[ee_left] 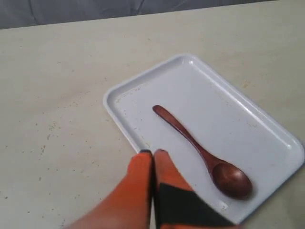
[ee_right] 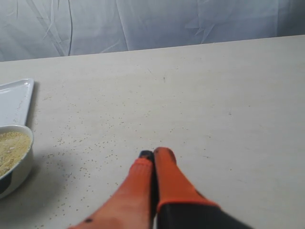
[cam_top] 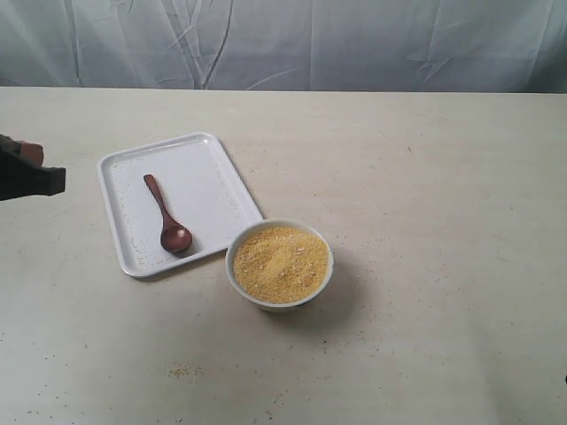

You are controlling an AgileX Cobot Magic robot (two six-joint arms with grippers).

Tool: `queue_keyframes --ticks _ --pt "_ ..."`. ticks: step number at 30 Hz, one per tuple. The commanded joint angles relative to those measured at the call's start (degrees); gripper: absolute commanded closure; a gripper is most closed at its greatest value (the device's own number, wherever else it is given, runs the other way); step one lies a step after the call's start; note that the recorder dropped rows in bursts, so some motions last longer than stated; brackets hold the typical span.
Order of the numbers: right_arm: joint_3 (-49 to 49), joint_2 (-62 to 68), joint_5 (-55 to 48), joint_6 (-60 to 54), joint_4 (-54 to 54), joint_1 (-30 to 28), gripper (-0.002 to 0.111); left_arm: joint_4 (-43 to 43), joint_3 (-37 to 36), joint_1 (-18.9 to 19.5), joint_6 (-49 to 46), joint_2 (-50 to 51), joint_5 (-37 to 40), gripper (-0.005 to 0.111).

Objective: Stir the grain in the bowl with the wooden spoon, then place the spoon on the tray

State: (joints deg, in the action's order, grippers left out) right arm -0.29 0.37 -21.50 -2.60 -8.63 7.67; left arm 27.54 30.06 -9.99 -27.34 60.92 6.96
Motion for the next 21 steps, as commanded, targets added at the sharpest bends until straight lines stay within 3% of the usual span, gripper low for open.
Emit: queue_keyframes --ticks 1,21 --pt "0.29 -0.37 0.73 -0.23 0.05 -0.21 0.109 0.96 -1.6 -0.41 -0.13 -5.75 1.3 0.107" --pt "0.29 -0.37 0.61 -0.23 0.05 -0.21 0.109 -2.73 -3.84 0.03 -0.13 -10.62 0.3 0.107"
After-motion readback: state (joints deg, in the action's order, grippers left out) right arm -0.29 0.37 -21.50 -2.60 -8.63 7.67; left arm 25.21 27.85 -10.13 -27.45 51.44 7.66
